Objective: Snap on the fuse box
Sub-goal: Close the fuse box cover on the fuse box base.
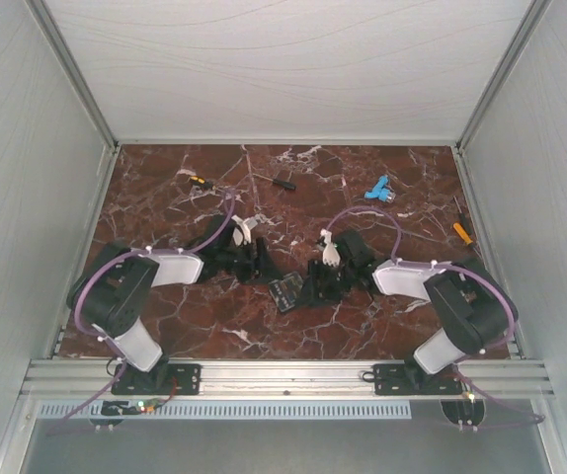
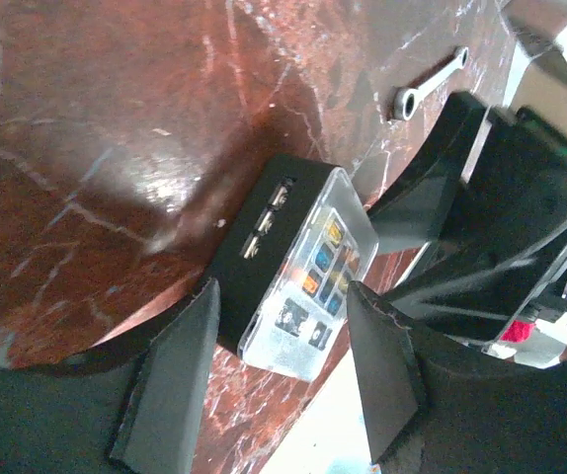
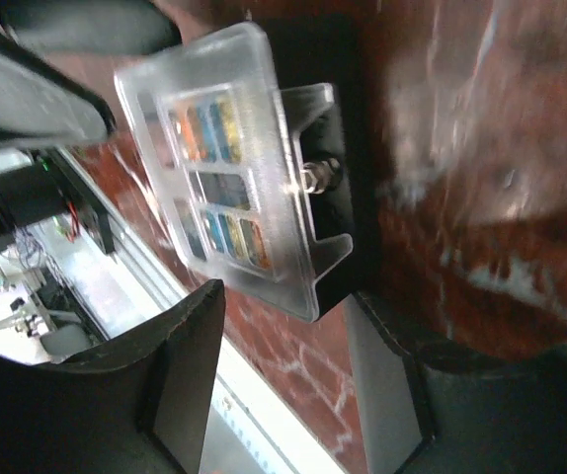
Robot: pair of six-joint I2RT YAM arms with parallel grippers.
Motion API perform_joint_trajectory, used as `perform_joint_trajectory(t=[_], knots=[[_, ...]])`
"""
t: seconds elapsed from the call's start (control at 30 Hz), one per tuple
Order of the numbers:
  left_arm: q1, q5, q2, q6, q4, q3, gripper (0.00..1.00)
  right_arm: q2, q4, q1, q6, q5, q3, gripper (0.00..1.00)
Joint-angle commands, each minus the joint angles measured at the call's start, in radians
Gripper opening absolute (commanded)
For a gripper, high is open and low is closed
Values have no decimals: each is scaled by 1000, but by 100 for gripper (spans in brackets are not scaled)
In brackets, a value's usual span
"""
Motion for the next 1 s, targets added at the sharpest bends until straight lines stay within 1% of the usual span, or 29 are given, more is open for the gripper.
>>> perform_joint_trajectory(t=[0.0, 0.2, 0.3, 0.43, 0.57, 0.7, 0.8, 0.97], knots=[[22, 47, -44, -17, 63, -29, 54, 80, 152, -41, 15, -19, 102, 49], [22, 45, -77, -39, 79, -74, 54, 200, 142, -62, -43, -41, 250, 49], [27, -5, -110, -69, 79, -107, 54, 224, 140, -68, -52, -56, 280, 49], [39, -95, -164, -74, 32, -136, 54, 183, 152, -68, -53, -59, 223, 49], [38, -113, -149, -58, 6, -128, 52, 157, 189, -67, -35, -85, 154, 48], [31, -85, -105, -69, 35, -122, 47, 166, 228, -65, -20, -111, 110, 45], [9, -82, -84, -65, 30, -116, 44, 185, 246, -63, -14, -128, 102, 40], [-10, -96, -80, -91, 52, -172, 34, 212, 245, -53, -22, -132, 105, 34]])
